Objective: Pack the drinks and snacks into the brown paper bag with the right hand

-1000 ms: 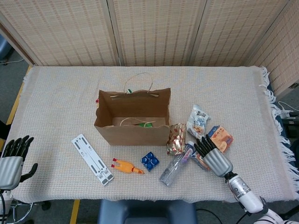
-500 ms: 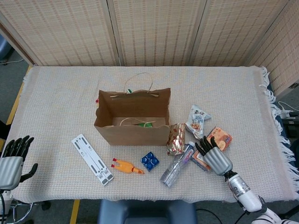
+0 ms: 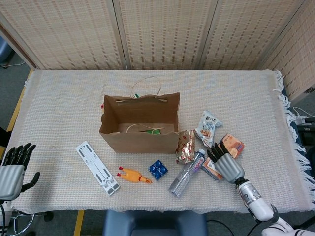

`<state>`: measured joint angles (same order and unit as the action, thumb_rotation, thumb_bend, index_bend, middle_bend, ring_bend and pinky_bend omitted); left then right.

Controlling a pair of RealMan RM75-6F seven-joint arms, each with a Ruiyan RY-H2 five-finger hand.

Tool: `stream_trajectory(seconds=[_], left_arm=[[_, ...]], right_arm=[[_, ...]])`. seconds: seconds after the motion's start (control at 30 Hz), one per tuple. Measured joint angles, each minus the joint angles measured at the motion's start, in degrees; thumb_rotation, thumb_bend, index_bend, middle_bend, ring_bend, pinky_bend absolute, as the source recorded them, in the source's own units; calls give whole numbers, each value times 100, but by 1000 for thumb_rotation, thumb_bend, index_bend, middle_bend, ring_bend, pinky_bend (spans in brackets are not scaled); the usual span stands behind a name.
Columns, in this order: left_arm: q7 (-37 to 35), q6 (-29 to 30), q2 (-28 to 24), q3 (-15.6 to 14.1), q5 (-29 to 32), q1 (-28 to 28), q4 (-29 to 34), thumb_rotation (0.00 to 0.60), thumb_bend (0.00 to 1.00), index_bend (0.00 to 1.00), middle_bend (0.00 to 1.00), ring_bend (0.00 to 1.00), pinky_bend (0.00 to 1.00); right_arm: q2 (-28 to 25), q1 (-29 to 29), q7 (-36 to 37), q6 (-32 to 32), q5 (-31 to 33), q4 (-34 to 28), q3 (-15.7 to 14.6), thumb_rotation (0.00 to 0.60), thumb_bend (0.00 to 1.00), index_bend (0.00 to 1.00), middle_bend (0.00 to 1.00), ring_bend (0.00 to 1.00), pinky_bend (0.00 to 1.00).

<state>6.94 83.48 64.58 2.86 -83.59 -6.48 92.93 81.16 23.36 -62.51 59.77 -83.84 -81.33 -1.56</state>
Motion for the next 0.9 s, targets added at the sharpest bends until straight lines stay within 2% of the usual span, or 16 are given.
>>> stream_trajectory(seconds=[0.1,0.17,0.27,0.47,0.63,0.73,0.9], left_arm=[[-13,-4,-3,-2,-4,-2,-2,600,357,15,0,0,0],[-22,-9,-5,-4,-6,-3,-6,600,357,16,0,0,0],[-32,-11,-10,-4,-8,-5,-5,600,357,16,0,0,0],[-27,-9,-10,-6,-8,-3,-3,600,358,16,0,0,0],[-13,-2,-5,-8,-13,-1,-4,600,359,16,0,0,0],[-10,1,-5,-9,-16,1,-1,600,359,16,0,0,0],[-1,2,-3,-9,-15,1,2,600,358,15,0,0,0]], right_arm=[[-17,23,-43,-66,80,-75,-18,600,159,101,243,204,243],[-39,36,1,-85,75,-105,-36,600,178,259,388,381,400],[-91,55,205,-49,-44,-139,-74,600,212,402,513,524,540],[-414,45,794,370,-502,-334,-134,600,220,436,539,548,568],[-882,-26,1098,967,-728,-748,-11,600,220,436,539,548,568],[-1226,-56,1223,1356,-810,-1121,210,600,220,436,539,548,568],[-1825,-20,1248,1844,-816,-1942,827,600,221,436,539,548,566]])
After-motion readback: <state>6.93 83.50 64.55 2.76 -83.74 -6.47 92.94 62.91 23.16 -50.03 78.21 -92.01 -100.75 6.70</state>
